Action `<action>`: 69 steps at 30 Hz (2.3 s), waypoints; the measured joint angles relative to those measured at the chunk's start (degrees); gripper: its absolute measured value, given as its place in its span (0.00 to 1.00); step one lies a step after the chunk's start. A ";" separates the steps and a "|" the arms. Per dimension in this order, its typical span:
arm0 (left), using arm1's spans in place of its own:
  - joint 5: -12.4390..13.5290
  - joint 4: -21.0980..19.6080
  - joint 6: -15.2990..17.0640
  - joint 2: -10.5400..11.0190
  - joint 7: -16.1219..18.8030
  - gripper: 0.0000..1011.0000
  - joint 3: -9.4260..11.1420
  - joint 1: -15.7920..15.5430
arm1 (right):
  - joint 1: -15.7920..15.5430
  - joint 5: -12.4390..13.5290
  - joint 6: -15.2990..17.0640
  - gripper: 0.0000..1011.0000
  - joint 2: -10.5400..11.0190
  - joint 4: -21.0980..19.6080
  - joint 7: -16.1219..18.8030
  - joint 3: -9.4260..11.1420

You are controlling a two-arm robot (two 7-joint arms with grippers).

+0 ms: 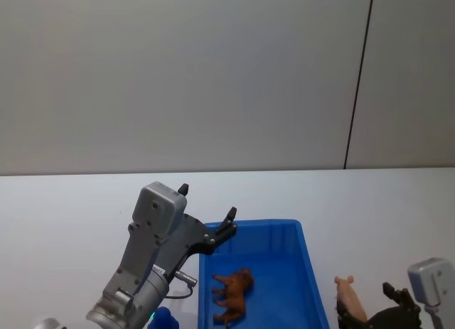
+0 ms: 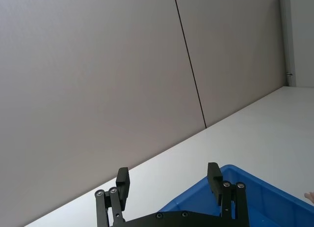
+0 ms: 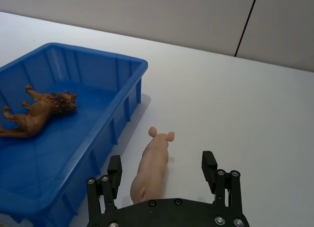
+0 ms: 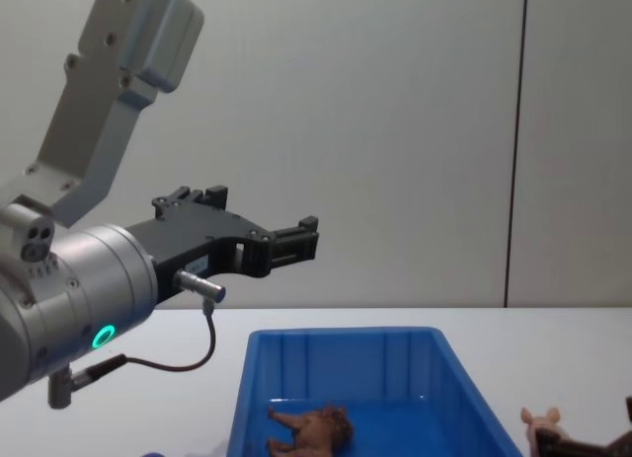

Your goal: Pick up the two dolls from the table and place them into the box.

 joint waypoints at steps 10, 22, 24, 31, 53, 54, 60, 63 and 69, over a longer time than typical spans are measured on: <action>0.00 0.00 0.00 0.00 0.00 0.99 0.00 0.00 | 0.98 -0.03 -0.60 0.89 -1.15 3.70 1.24 -0.39; 0.00 0.00 0.00 0.00 0.00 0.99 0.00 0.00 | 2.13 -0.01 -1.42 0.54 -2.20 6.85 1.29 -0.41; 0.00 0.00 0.00 0.00 0.00 0.99 0.00 0.00 | 2.17 0.00 -1.50 0.48 -2.25 6.99 1.21 -0.39; 0.00 0.00 0.00 0.00 0.00 0.99 0.00 0.00 | 2.19 0.14 -1.90 0.38 -2.39 7.06 0.65 -0.23; 0.00 0.00 0.00 0.00 0.00 0.99 0.00 0.00 | 3.65 1.73 -5.63 0.38 -3.19 2.00 6.17 -0.18; 0.00 0.00 0.00 0.00 0.00 0.99 0.00 0.00 | 3.87 1.78 -5.65 0.38 -3.35 1.99 6.53 -0.25; 0.00 0.00 0.00 0.00 0.00 0.99 0.00 0.00 | 6.32 1.95 -5.61 0.38 -5.09 2.90 9.37 -0.97; 0.00 0.00 0.00 0.00 0.00 0.99 0.00 0.00 | 7.58 1.95 -5.36 0.38 -6.01 3.87 10.51 -1.31; 0.00 0.00 0.00 0.00 0.00 0.99 0.00 0.00 | 9.84 1.92 -4.69 0.49 -7.59 6.19 12.05 -1.87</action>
